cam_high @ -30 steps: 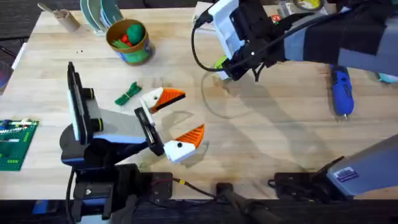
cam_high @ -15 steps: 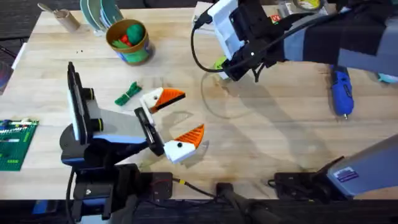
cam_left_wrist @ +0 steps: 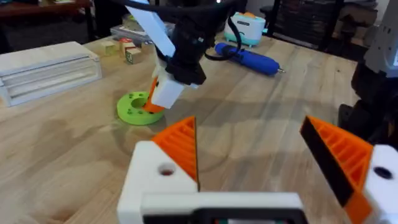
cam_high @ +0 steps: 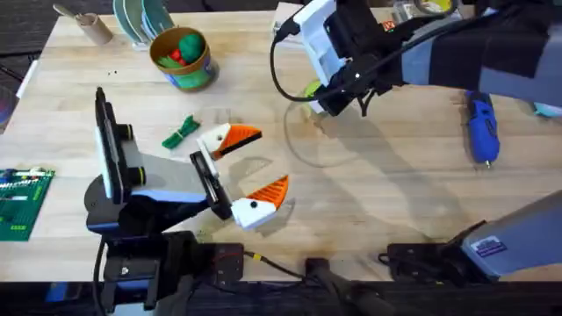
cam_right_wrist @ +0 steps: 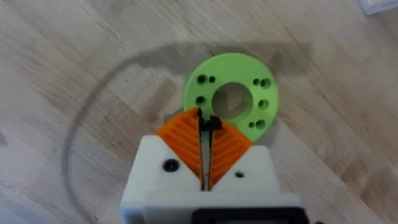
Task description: Pick up the gripper from the table and insert it into the empty holder that is missing its gripper. Then pick up a screw, insert it into the mounting hole, and use the screwdriver to tighten it. Finally, clean up the table by picking up the vegetable and placing it into the bucket.
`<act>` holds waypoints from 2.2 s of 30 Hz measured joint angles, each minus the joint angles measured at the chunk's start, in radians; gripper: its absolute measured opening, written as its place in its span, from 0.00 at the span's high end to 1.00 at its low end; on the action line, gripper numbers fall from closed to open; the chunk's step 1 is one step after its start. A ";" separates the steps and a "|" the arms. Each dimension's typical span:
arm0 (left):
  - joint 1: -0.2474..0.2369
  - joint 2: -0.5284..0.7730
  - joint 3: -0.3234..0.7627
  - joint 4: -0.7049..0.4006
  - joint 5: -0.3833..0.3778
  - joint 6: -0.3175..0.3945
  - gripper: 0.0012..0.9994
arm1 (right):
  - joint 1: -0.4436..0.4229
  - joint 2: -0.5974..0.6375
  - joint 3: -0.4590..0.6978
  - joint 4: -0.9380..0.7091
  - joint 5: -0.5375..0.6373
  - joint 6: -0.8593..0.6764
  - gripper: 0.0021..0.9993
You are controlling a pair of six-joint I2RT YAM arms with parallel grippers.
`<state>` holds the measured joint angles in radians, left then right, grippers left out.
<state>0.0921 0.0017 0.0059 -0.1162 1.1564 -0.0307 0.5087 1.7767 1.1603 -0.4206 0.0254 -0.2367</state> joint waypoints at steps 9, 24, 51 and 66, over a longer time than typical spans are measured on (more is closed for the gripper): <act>0.000 0.000 0.000 0.000 0.000 0.000 0.01 | 0.001 -0.001 0.000 -0.002 0.001 0.000 0.99; 0.000 0.000 0.000 0.000 0.000 0.000 0.01 | 0.001 -0.001 0.179 -0.195 0.047 0.000 0.99; 0.000 0.000 0.000 0.000 0.000 0.000 0.01 | 0.394 -0.063 0.583 -0.523 0.056 -0.081 1.00; 0.000 0.000 0.000 0.000 0.000 0.000 0.01 | 0.563 -0.053 0.666 -0.538 0.056 -0.104 1.00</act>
<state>0.0921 0.0017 0.0059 -0.1162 1.1564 -0.0307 1.0719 1.7237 1.8266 -0.9583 0.0818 -0.3410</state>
